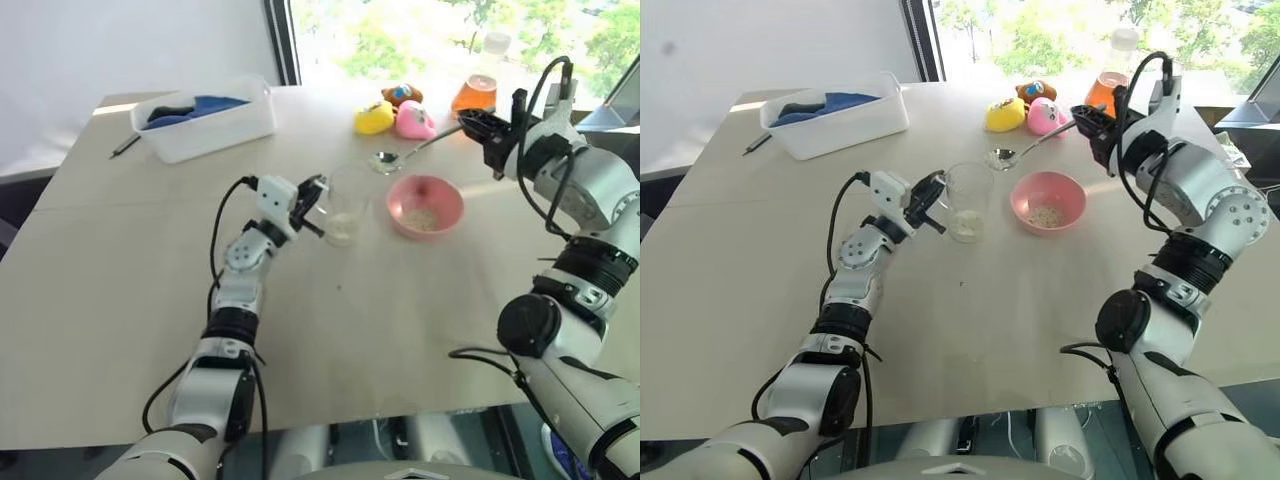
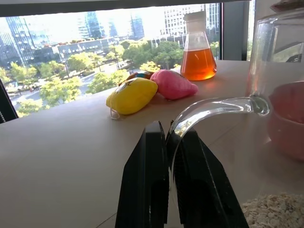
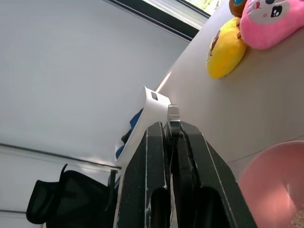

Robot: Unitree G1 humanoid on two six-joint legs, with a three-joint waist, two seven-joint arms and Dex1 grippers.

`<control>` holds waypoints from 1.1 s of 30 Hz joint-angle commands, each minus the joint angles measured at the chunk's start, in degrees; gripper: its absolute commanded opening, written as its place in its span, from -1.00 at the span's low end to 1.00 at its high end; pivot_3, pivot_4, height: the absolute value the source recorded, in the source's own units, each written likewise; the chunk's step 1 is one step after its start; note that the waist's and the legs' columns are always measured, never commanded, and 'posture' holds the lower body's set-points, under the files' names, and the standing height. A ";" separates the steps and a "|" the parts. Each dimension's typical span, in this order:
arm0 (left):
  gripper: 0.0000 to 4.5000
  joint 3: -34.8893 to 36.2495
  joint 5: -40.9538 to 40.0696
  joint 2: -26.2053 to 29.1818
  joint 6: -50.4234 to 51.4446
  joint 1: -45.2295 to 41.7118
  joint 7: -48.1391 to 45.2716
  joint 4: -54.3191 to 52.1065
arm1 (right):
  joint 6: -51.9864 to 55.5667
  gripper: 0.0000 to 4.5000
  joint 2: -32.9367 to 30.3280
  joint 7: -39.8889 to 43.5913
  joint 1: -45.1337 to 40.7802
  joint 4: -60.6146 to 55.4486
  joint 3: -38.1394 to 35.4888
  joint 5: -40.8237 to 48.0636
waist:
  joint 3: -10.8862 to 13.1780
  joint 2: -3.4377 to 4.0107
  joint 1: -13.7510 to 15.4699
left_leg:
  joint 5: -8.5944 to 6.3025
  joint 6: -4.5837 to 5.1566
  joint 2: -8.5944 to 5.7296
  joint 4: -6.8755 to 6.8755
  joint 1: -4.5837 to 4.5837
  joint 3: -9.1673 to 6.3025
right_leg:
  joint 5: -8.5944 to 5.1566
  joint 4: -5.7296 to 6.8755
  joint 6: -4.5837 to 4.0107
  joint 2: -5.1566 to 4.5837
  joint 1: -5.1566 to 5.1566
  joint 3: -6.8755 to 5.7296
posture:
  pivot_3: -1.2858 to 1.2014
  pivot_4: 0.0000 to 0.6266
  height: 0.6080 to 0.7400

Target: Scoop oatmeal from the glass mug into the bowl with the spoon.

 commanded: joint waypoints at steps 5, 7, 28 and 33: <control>-0.95 3.34 -1.53 3.87 -2.50 -0.73 -0.01 2.43 | -4.52 -1.00 -6.82 -1.28 4.13 -2.18 2.87 5.93 | 0.00 0.00 -0.15 | -0.01 0.02 0.03 0.00 0.02 0.05 | 0.00 0.01 0.00 0.00 0.00 0.05 | 0.03 -0.52 1.00; -0.95 3.75 -1.57 4.78 -2.75 -0.64 -0.31 3.02 | -5.46 -1.00 -8.02 -0.53 5.16 -2.23 4.30 5.29 | 0.00 0.00 -0.28 | -0.01 0.03 0.04 0.00 0.04 0.08 | 0.00 0.01 0.00 0.01 0.00 0.07 | 0.03 -0.52 1.00; -0.95 3.92 -2.45 5.46 0.39 5.37 1.40 -5.62 | -29.35 -1.00 -27.62 52.63 8.56 -22.86 51.51 -47.11 | 0.00 -0.02 -0.88 | -0.04 0.06 0.04 0.04 0.06 -0.01 | 0.03 -0.10 0.07 -0.02 0.01 0.00 | 0.03 -0.52 1.00; -0.95 3.71 -2.75 5.03 1.44 5.54 1.48 -6.13 | -21.56 -1.00 -17.52 42.70 4.45 -14.35 35.45 -36.91 | -0.02 -0.05 -0.64 | 0.00 -0.02 0.02 0.06 0.05 -0.05 | 0.04 -0.10 0.07 -0.07 0.02 0.06 | 0.03 -0.52 1.00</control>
